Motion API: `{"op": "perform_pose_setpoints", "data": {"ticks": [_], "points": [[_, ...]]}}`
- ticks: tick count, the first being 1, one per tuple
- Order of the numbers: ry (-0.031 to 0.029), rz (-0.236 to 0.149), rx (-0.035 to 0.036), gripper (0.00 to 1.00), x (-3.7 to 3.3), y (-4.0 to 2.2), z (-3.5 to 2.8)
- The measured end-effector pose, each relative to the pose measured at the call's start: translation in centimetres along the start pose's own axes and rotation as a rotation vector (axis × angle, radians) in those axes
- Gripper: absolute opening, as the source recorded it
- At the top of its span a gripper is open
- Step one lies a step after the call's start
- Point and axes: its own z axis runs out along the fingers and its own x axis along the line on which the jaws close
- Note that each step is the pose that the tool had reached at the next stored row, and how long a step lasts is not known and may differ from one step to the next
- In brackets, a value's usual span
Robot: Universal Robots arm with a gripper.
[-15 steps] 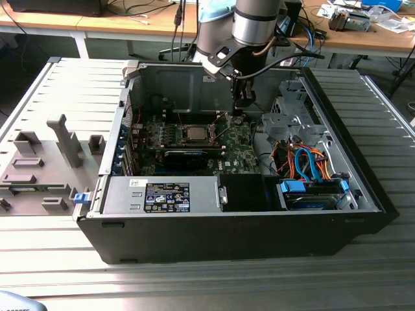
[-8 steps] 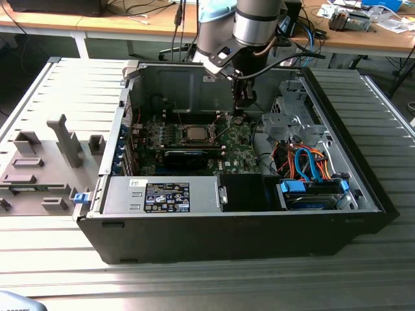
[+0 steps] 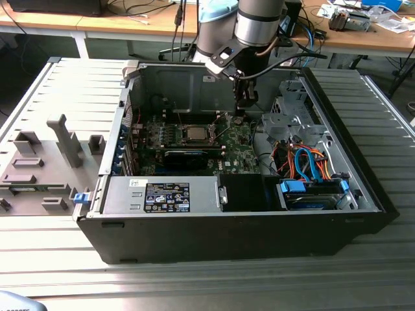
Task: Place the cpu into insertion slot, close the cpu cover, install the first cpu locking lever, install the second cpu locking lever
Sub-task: 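Close the cpu cover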
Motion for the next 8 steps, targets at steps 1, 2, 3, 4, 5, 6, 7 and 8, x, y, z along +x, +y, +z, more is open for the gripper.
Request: {"op": "perform_pose_setpoints", "data": {"ticks": [1, 2, 3, 4, 5, 6, 7, 8], "points": [[0.0000, 0.000, 0.0000, 0.11, 0.00, 0.03, 0.00], [0.0000, 0.000, 0.0000, 0.11, 0.00, 0.05, 0.00], [0.0000, 0.000, 0.0000, 0.11, -0.01, 0.11, 0.01], [0.0000, 0.000, 0.0000, 0.11, -0.01, 0.16, 0.02], [-0.0001, 0.000, 0.0000, 0.11, -0.02, 0.19, 0.03], [0.0002, 0.000, -0.0001, 0.11, -0.01, 0.20, 0.09], [0.0002, 0.000, -0.0001, 0.11, -0.01, 0.20, 0.16], [0.0000, 0.000, 0.0000, 0.11, -0.01, 0.21, 0.21]]}}
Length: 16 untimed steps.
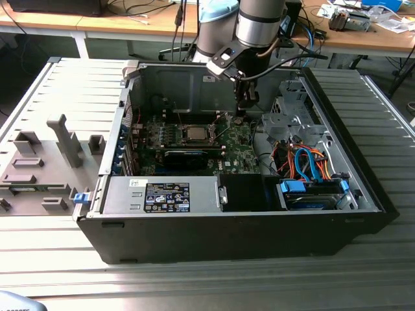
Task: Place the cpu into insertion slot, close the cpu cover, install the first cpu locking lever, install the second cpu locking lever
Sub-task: 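Close the cpu cover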
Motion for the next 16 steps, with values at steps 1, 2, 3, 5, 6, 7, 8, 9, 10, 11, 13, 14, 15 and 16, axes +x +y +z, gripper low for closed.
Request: {"op": "perform_pose_setpoints", "data": {"ticks": [1, 2, 3, 5, 6, 7, 8, 9, 10, 11, 13, 14, 15, 16], "points": [[0.0000, 0.000, 0.0000, 0.11, 0.00, 0.00, 0.08], [0.0000, 0.000, 0.0000, 0.11, 0.00, 0.00, 0.15], [0.0000, 0.000, 0.0000, 0.11, 0.01, 0.00, 0.24], [0.0000, 0.000, 0.0000, 0.11, 0.02, 0.00, 0.55], [0.0000, 0.000, 0.0000, 0.11, 0.02, 0.00, 0.69], [0.0001, 0.000, 0.0000, 0.11, 0.03, 0.01, 0.79], [-0.0001, 0.000, 0.0000, 0.11, 0.03, 0.01, 0.94], [-0.0001, 0.000, 0.0000, 0.11, 0.03, 0.01, 1.11], [0.0000, 0.000, 0.0000, 0.11, 0.04, 0.01, 1.22], [0.0000, 0.000, 0.0000, 0.11, 0.04, 0.01, 1.28], [0.0000, 0.000, 0.0000, 0.11, 0.04, 0.01, 1.40], [0.0000, 0.000, 0.0000, 0.11, 0.05, 0.01, 1.46], [0.0000, 0.000, 0.0000, 0.11, 0.05, 0.01, 1.56], [0.0000, 0.000, 0.0000, 0.11, 0.05, 0.01, 1.64]]}}
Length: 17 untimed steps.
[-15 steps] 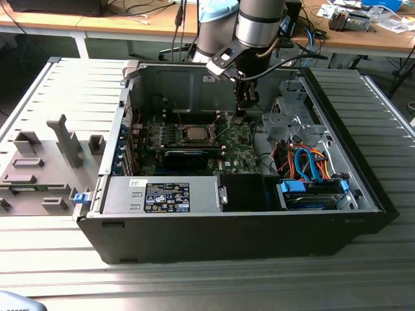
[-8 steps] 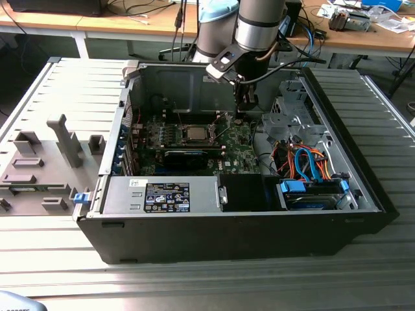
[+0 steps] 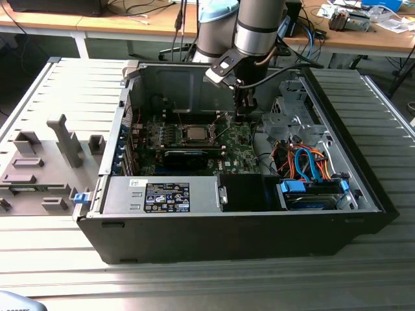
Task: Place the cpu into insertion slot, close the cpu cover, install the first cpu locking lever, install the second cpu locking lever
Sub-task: 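Close the cpu cover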
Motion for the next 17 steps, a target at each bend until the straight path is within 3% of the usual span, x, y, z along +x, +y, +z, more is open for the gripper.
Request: {"op": "perform_pose_setpoints", "data": {"ticks": [5, 17], "points": [[0.0000, 0.000, 0.0000, 0.11, 0.01, -0.05, 0.34], [0.0000, 0.000, 0.0000, 0.11, 0.13, -1.41, 0.60]]}}
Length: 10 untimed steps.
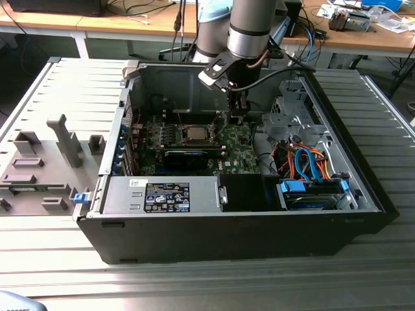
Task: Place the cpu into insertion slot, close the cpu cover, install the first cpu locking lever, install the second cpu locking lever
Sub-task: 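Close the cpu cover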
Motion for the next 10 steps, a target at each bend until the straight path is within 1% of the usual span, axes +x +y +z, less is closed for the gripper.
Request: {"op": "perform_pose_setpoints", "data": {"ticks": [5, 10], "points": [[0.0000, 0.000, 0.0000, 0.11, 0.03, -0.36, 0.00], [-0.0001, 0.000, 0.0000, 0.11, 0.04, -0.57, 0.02]]}}
